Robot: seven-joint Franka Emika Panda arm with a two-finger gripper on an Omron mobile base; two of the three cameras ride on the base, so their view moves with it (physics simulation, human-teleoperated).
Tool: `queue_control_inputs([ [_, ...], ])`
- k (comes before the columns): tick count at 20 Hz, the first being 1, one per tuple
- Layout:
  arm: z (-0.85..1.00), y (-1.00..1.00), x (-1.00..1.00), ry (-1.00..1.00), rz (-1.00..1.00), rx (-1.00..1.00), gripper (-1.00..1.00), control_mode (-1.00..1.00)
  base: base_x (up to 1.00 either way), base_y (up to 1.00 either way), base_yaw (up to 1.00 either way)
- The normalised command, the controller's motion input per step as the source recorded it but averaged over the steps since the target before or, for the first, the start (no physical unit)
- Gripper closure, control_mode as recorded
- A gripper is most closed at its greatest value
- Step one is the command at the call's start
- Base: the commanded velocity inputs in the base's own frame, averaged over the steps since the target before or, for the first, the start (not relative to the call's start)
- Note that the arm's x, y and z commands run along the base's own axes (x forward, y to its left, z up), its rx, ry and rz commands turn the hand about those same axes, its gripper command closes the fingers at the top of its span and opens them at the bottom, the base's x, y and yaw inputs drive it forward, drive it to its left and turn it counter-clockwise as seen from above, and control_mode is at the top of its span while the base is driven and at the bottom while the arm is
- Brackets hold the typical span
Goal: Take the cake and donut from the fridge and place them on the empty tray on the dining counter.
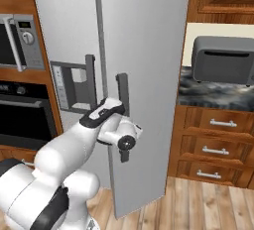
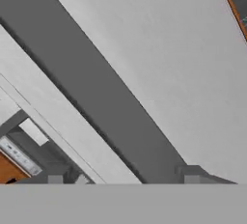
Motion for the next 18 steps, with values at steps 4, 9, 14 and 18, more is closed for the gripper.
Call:
queue_control_inputs([
  [4, 0.91, -0.84, -1.00, 0.08, -0.18, 0.15, -1.00, -1.00, 0.00, 0.00, 0.00],
  [9, 1.00, -0.64, -0.96, 0.17, -0.31, 0.16, -1.00, -1.00, 0.00, 0.00, 0.00],
  [14, 1.00, -0.08, -0.93, 0.02, -0.31, 0.01, -1.00, -1.00, 0.00, 0.00, 0.00],
  [18, 0.99, 0.98, -0.12, 0.01, -0.07, -0.26, -1.00, -1.00, 0.00, 0.00, 0.00],
])
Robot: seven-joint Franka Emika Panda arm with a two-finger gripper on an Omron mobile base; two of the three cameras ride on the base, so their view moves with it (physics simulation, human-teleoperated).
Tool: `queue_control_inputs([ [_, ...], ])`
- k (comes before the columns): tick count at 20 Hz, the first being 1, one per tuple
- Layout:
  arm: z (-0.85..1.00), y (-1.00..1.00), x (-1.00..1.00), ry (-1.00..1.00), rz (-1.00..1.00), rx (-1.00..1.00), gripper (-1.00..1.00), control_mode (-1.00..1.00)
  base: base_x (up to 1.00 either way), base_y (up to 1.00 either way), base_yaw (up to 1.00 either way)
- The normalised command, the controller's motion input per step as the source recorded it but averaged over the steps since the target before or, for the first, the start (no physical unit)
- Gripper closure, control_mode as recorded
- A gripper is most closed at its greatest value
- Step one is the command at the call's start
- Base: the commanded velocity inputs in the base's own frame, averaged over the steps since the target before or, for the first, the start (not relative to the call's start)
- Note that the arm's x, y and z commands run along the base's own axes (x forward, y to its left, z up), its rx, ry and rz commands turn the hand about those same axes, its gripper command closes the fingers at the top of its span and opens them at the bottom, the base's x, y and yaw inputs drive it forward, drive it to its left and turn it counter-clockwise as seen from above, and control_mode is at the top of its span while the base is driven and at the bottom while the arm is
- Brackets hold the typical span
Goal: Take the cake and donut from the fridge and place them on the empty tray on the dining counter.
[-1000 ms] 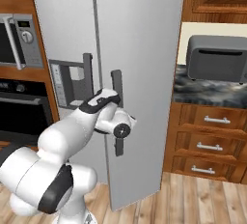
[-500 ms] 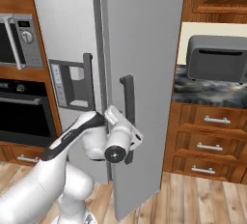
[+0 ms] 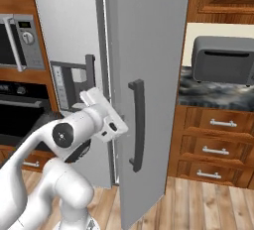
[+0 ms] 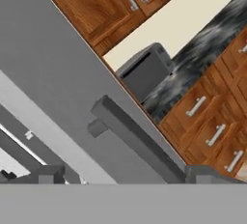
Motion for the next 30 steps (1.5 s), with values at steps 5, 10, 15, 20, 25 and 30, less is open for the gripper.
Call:
queue_control_inputs([
  [5, 0.87, 1.00, 0.12, 0.07, 0.00, -0.36, -1.00, -1.00, 0.00, 0.00, 0.00],
  [10, 0.07, 0.63, 0.47, 0.10, -0.05, -0.26, -1.00, -1.00, 0.00, 0.00, 0.00],
  [15, -0.35, 0.22, 0.61, 0.03, -0.04, -0.16, -1.00, -1.00, 0.00, 0.00, 0.00],
  [20, -0.39, 0.16, 0.66, 0.00, 0.00, -0.22, -1.00, -1.00, 0.00, 0.00, 0.00],
  [25, -0.25, 0.01, 0.57, 0.07, -0.02, -0.13, -1.00, -1.00, 0.00, 0.00, 0.00],
  [30, -0.04, 0.00, 0.38, 0.19, -0.02, 0.00, -1.00, -1.00, 0.00, 0.00, 0.00],
])
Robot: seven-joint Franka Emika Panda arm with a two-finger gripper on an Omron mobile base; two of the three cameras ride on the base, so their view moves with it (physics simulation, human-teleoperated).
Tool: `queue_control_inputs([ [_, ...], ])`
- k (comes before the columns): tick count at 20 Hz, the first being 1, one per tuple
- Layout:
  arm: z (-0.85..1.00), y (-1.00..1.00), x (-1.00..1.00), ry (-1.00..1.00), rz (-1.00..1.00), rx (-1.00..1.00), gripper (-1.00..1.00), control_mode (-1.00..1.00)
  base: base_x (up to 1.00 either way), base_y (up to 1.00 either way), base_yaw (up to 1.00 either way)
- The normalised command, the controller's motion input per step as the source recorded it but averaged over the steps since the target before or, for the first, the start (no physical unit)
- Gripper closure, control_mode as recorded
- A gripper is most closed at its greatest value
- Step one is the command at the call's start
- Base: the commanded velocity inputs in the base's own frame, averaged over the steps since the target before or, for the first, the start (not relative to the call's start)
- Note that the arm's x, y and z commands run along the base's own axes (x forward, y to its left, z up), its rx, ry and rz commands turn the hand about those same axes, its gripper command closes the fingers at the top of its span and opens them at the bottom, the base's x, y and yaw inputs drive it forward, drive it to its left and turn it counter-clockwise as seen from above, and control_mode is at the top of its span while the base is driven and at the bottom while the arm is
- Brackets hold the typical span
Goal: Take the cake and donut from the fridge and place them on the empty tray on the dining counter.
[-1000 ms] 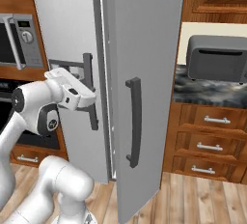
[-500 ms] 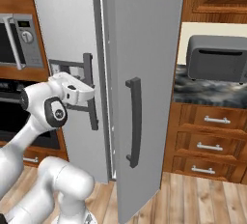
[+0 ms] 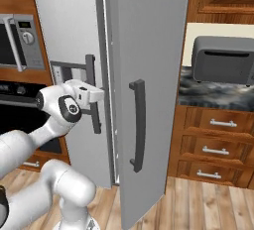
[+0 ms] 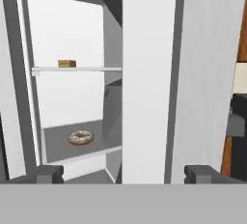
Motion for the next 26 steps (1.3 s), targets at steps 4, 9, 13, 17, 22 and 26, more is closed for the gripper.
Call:
queue_control_inputs([
  [4, -0.02, -0.02, 0.46, 0.14, -0.02, 0.00, -1.00, -1.00, 0.00, 0.00, 0.00],
  [9, -0.02, -0.10, 0.43, 0.04, -0.01, 0.00, -1.00, -1.00, 0.00, 0.00, 0.00],
  [13, -0.13, -0.31, 0.31, 0.00, -0.04, -0.02, -1.00, -1.00, 0.00, 0.00, 0.00],
  [17, -0.17, -0.45, 0.29, 0.00, -0.06, -0.01, -1.00, -1.00, 0.00, 0.00, 0.00],
  [22, -0.25, -0.50, 0.41, 0.00, -0.08, -0.03, -1.00, -1.00, 0.00, 0.00, 0.00],
  [26, -0.16, -0.74, 0.19, 0.00, -0.11, 0.00, -1.00, -1.00, 0.00, 0.00, 0.00],
])
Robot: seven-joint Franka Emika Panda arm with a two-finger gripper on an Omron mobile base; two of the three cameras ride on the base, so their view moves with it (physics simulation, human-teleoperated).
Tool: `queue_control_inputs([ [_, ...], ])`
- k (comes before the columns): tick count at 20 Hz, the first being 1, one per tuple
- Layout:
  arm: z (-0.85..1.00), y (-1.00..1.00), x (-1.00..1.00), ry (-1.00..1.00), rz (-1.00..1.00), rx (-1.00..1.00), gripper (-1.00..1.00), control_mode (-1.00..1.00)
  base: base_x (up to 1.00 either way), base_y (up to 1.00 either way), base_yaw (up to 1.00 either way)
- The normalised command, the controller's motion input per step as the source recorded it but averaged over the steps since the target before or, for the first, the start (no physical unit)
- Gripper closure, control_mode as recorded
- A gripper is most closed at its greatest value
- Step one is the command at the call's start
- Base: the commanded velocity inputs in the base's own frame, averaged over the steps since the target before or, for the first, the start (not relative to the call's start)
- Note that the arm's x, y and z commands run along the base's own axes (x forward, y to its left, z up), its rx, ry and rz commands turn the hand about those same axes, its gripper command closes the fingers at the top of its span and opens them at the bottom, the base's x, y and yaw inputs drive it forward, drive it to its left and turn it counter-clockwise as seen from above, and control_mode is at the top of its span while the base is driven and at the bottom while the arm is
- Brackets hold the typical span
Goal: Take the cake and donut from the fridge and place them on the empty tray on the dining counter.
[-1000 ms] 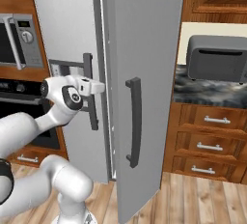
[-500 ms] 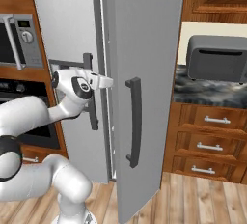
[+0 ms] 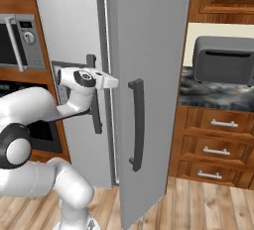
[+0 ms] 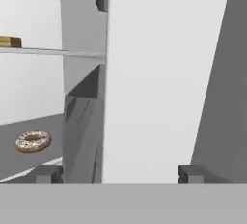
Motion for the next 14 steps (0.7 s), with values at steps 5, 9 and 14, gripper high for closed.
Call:
queue_control_inputs([
  [5, -0.03, -1.00, -0.34, 0.00, -0.20, 0.02, -1.00, -1.00, 0.00, 0.00, 0.00],
  [9, -0.02, -1.00, -0.84, 0.00, -0.20, 0.05, -1.00, -1.00, 0.00, 0.00, 0.00],
  [14, 0.00, -1.00, -0.99, 0.04, -0.15, 0.07, -1.00, -1.00, 0.00, 0.00, 0.00],
])
